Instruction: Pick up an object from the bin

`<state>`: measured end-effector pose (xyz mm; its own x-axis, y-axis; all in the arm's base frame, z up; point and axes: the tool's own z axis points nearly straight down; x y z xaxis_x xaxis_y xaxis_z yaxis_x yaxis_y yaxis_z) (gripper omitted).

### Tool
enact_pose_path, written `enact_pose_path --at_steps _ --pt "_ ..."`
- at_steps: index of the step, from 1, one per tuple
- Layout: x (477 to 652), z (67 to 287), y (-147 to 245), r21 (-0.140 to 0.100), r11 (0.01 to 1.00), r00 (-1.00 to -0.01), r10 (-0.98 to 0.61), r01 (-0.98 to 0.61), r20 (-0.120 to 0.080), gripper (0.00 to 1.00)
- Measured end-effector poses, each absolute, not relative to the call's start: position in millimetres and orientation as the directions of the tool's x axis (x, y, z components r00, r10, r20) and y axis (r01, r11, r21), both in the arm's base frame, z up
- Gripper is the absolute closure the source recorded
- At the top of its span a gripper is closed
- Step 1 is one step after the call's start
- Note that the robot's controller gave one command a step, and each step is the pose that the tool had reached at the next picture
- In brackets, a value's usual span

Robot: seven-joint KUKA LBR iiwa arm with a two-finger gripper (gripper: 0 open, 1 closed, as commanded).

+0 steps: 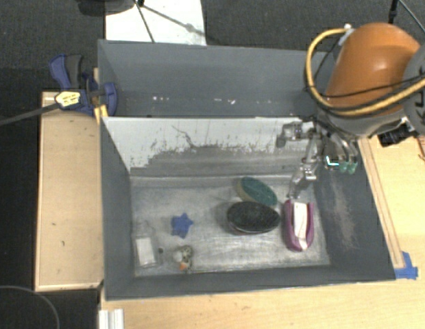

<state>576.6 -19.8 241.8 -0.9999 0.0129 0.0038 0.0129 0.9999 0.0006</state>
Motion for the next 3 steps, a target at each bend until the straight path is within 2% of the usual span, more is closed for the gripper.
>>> enact_pose_path --at_steps 1,2,3 --pt "566.0 70 -6 0.001 0.999 -0.999 0.046 0.046 -0.004 0.0" --pt "558.5 101 -6 0.002 0.986 -0.985 0.17 0.17 -0.007 0.0" --pt "562.3 112 25 0.003 0.967 -0.967 0.255 0.255 -0.007 0.0"
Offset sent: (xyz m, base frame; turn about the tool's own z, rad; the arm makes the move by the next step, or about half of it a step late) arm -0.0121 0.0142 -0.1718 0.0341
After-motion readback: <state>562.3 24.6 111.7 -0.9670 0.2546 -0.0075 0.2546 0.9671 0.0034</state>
